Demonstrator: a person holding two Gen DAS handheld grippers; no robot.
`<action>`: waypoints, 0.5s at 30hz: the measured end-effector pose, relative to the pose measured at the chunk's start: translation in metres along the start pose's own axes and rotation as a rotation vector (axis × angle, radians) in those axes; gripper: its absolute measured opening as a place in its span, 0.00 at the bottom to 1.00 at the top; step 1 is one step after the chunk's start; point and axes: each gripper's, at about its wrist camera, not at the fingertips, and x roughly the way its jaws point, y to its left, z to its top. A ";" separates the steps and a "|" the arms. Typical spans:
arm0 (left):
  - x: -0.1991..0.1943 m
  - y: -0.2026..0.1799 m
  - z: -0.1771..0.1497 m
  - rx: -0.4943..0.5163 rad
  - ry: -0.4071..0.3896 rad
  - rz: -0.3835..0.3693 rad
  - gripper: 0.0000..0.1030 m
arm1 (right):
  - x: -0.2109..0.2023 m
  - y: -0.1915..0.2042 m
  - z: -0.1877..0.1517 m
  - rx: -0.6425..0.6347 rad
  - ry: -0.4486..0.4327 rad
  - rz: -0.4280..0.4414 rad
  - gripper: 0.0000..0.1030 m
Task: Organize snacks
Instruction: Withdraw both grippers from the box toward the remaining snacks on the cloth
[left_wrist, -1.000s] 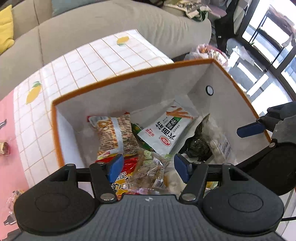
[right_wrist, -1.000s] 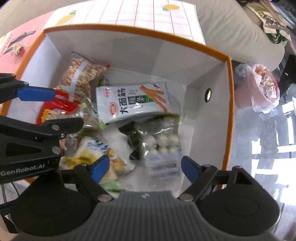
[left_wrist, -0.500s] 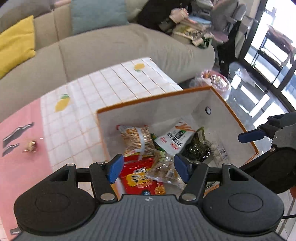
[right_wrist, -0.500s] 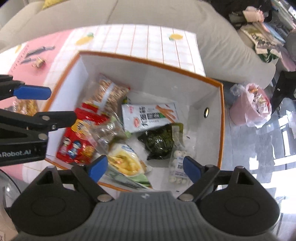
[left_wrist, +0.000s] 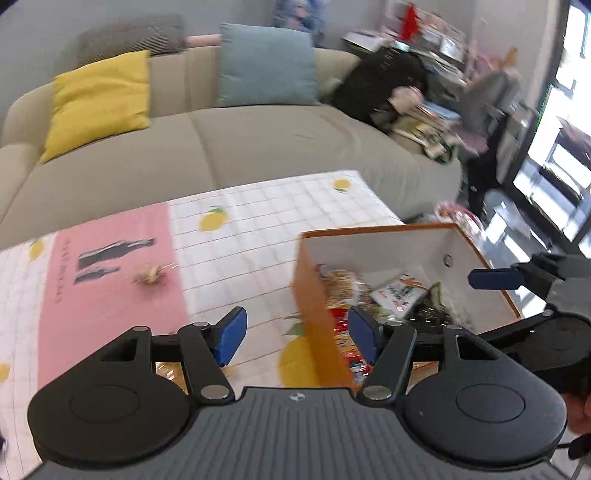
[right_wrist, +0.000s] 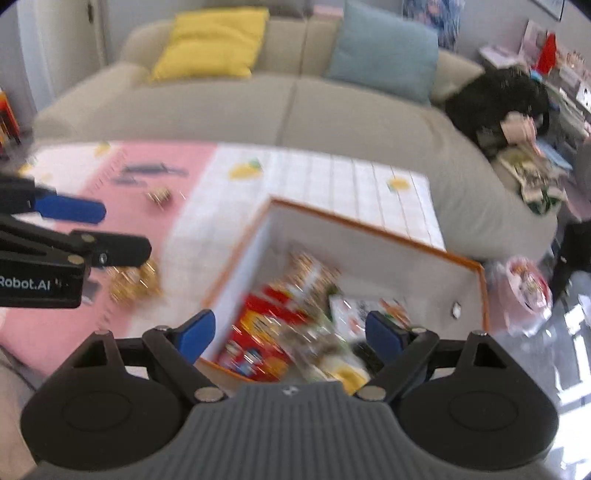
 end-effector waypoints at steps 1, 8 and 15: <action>-0.003 0.010 -0.004 -0.017 -0.007 0.012 0.72 | -0.003 0.007 -0.001 0.010 -0.036 0.009 0.83; -0.007 0.072 -0.038 -0.102 0.020 0.127 0.72 | -0.004 0.066 -0.010 0.042 -0.191 0.104 0.82; 0.001 0.117 -0.066 -0.180 0.065 0.181 0.71 | 0.033 0.118 -0.015 0.005 -0.182 0.172 0.82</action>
